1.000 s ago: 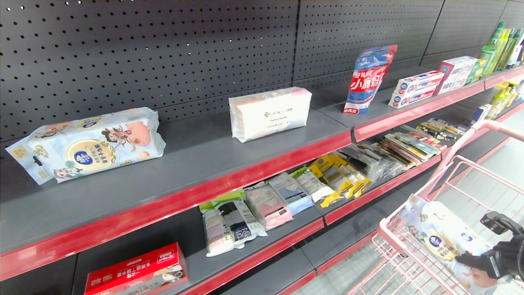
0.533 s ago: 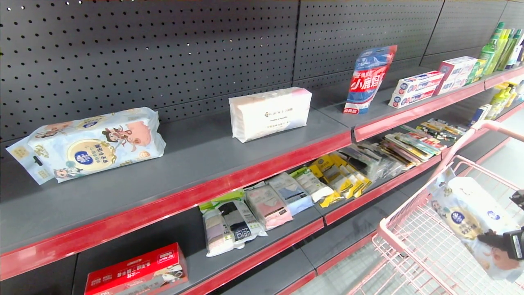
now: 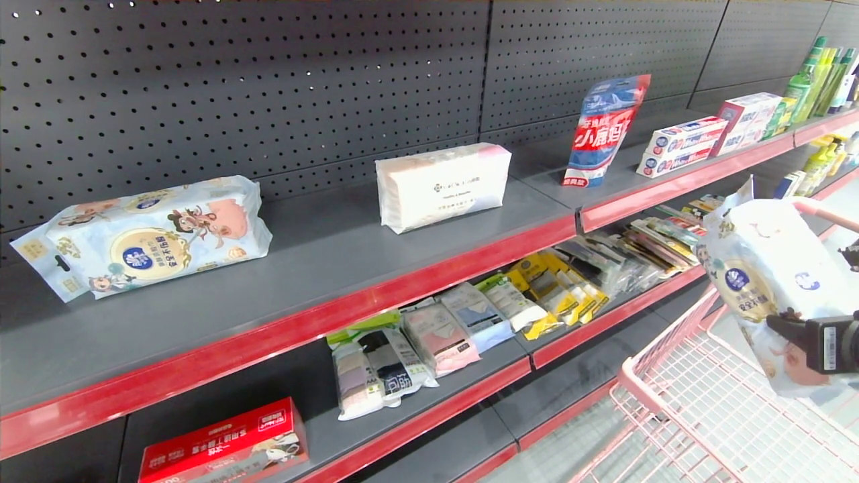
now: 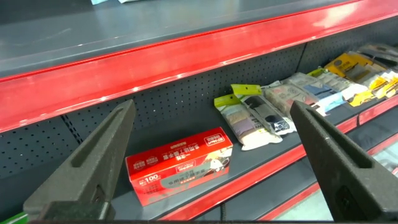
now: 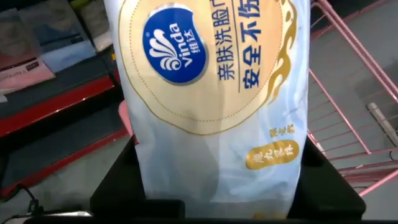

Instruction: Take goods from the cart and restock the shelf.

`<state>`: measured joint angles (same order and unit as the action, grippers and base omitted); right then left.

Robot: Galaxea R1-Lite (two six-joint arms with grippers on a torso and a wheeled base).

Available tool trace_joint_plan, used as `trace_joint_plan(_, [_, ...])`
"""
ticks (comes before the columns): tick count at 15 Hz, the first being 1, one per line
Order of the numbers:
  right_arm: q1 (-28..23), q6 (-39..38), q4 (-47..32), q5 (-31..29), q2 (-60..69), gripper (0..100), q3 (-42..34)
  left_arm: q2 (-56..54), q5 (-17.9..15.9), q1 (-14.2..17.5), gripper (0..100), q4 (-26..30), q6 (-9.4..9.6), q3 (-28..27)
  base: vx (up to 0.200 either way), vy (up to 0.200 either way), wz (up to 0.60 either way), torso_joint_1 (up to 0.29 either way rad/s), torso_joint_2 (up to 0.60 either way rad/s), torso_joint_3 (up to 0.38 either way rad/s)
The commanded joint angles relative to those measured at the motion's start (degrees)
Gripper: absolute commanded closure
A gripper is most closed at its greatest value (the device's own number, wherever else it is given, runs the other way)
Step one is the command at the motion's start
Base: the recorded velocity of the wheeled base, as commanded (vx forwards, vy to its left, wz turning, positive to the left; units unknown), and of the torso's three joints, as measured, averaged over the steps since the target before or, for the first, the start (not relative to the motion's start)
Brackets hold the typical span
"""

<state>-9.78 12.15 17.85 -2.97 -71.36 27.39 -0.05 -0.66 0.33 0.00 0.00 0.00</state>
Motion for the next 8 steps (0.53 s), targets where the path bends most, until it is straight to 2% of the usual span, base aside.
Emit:
trace_joint_plan(1, [8.0,-0.7,-0.4,-5.1,10.1,100,-2.8,0.0,0.0,-0.1,0,0.0,0.0,0.0,0.0,0.0,0.0,0.0,0.0,0.0])
trace_joint_plan(8, [8.4,3.1,-0.6,-5.1,21.0,100,-5.2,0.0,0.0,0.0,0,0.0,0.0,0.0,0.0,0.0,0.0,0.0,0.0,0.0])
